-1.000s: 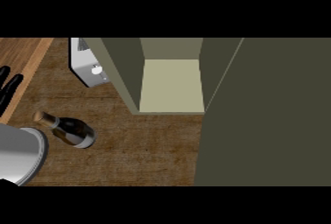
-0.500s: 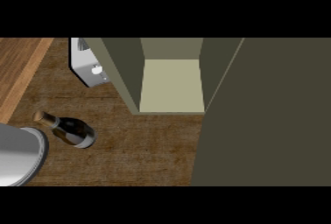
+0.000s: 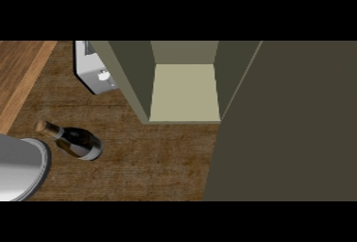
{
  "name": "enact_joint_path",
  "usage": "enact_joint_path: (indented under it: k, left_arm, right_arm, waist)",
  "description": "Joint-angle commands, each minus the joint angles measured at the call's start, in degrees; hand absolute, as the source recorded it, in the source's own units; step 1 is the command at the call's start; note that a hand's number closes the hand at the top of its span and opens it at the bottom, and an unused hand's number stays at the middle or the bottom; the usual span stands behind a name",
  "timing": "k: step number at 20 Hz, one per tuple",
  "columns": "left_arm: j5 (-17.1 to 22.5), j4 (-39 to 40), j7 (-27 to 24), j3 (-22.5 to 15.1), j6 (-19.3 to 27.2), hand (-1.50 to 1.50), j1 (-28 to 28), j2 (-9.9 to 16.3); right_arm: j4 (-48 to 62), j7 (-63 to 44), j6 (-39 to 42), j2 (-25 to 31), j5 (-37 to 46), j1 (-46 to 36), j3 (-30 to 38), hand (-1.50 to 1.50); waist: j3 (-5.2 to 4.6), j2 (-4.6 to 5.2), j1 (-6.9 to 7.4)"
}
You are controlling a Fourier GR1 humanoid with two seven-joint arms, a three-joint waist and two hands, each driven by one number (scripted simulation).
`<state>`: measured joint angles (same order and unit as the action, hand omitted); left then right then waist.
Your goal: Pick up the wine, place it into the cabinet and close the cabinet
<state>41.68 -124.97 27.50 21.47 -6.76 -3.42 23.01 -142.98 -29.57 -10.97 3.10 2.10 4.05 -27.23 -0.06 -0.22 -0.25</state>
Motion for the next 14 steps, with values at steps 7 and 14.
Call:
enact_joint_path:
  k: [7, 14]
  left_arm:
    - [-4.9, 6.7, -1.8, -1.6, -0.7, -1.50, -2.4, -1.2]
    - [-10.2, 15.3, -10.5, -3.1, -7.0, -1.50, -0.1, -4.4]
  right_arm:
    - [-9.6, -8.4, -3.9, 3.7, 7.1, -2.5, -0.6, -1.50]
    - [-9.5, -11.8, -7.3, 4.4, 10.4, -6.7, -4.3, -1.50]
  waist:
    - [0.00, 0.10, -0.69]
    - [-0.12, 0.05, -1.03]
